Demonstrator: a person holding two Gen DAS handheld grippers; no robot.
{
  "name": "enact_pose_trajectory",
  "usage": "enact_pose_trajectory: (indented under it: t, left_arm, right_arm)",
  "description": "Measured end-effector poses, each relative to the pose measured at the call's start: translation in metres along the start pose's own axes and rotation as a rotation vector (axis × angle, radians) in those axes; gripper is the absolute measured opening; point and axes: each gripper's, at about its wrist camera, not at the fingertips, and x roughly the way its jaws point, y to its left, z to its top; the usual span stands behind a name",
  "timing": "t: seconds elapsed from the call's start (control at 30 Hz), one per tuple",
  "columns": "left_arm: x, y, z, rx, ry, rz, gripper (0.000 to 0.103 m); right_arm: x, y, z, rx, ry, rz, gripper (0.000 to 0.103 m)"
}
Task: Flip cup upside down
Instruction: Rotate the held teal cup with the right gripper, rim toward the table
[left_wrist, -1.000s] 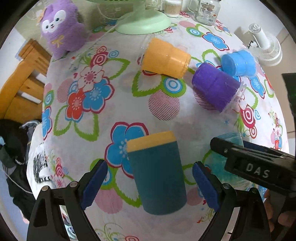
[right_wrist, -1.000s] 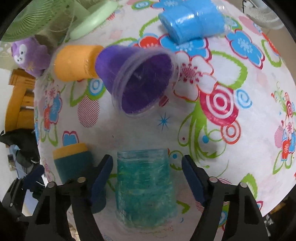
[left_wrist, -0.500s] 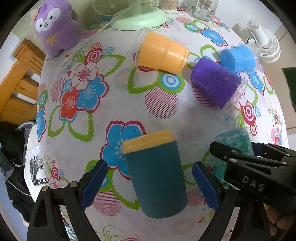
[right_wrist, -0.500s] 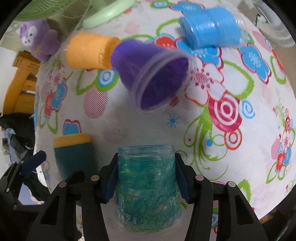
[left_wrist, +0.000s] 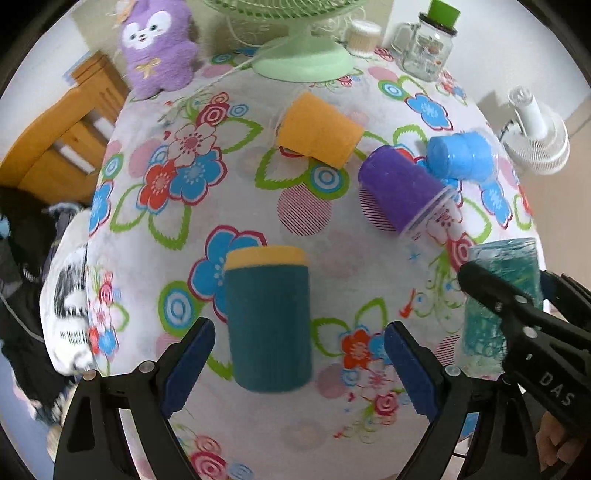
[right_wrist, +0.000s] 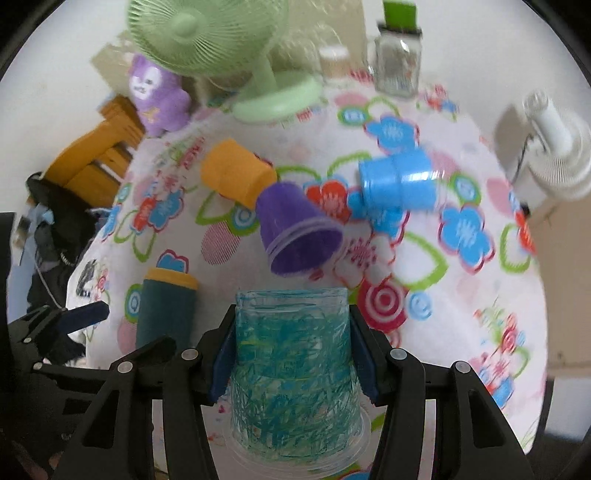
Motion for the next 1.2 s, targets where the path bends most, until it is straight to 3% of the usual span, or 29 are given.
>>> enact_pose_trajectory:
  t: [0.2, 0.37, 0.5, 0.6, 0.7, 1.07, 1.2]
  left_arm:
    - [-0.005, -0.008, -0.019, -0.101, -0.019, 0.008, 0.094]
    - [-0.001, -0.012, -0.026, -0.109, -0.022, -0.012, 0.094]
    - [0.0, -0.007, -0.028, -0.109, -0.05, -0.032, 0.094]
    - [0.005, -0.003, -0.03, -0.096, -0.086, 0.016, 0.094]
    - [0.012, 0.002, -0.033, -0.089, -0.107, 0.002, 0.094]
    - [0.029, -0.002, -0.031, -0.048, -0.149, -0.019, 0.095]
    - [0.035, -0.008, -0.032, -0.008, -0.178, 0.047, 0.096]
  right_arm:
    - [-0.015, -0.007, -0.013, -0.136, -0.104, 0.008, 0.058]
    - [-0.021, -0.01, -0.02, -0.136, -0.18, 0.026, 0.058]
    - [-0.023, -0.004, -0.026, -0.176, -0.322, -0.008, 0.058]
    - [-0.018, 0.001, -0.031, -0.208, -0.412, -0.038, 0.058]
    - [-0.011, -0.003, -0.034, -0.132, -0.487, -0.056, 0.058]
    - [0.021, -0.001, -0.048, -0.048, -0.567, -0.075, 0.058]
    - [0.034, -0.008, -0.05, 0.0, -0.546, -0.057, 0.058]
